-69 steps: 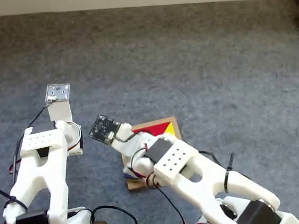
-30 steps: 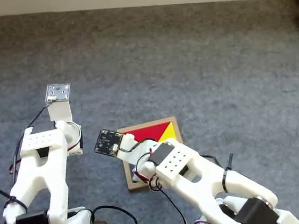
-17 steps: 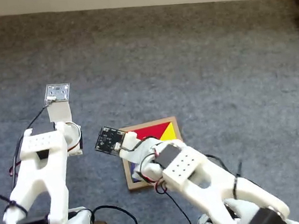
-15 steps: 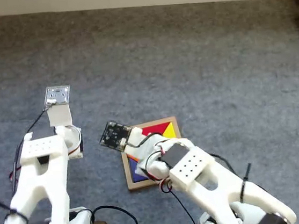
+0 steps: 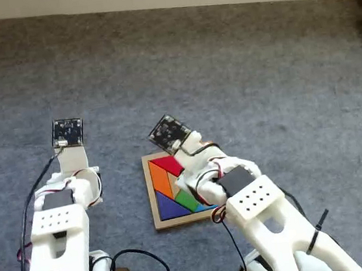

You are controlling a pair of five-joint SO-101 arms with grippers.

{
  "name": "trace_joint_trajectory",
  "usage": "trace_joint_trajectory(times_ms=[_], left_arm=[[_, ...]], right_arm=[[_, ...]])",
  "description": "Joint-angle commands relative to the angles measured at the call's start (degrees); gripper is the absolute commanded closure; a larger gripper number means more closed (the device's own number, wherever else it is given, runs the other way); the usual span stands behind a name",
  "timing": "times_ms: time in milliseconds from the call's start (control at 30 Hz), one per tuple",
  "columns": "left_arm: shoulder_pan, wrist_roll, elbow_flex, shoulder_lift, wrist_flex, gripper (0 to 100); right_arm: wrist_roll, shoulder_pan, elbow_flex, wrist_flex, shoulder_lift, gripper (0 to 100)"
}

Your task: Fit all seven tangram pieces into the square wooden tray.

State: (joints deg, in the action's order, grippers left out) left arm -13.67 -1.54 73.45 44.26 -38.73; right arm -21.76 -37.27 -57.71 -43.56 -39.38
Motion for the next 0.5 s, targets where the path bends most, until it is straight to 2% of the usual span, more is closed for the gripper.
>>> trace_joint_trajectory(times_ms=[0,200,467], left_arm=[[-0.31,0.00,1.71,4.44,3.25,100],[2.07,-0.09,6.64,9.80,6.59,100],[3.65,-0.09,15.69,22.46,10.55,100]], right_arm=[[0.53,2.15,0.84,-0.04,-3.65,94.7],[10.20,6.02,-2.95,4.35,-12.09,94.7],[10.55,7.60,-11.74,10.51,-24.04,94.7]])
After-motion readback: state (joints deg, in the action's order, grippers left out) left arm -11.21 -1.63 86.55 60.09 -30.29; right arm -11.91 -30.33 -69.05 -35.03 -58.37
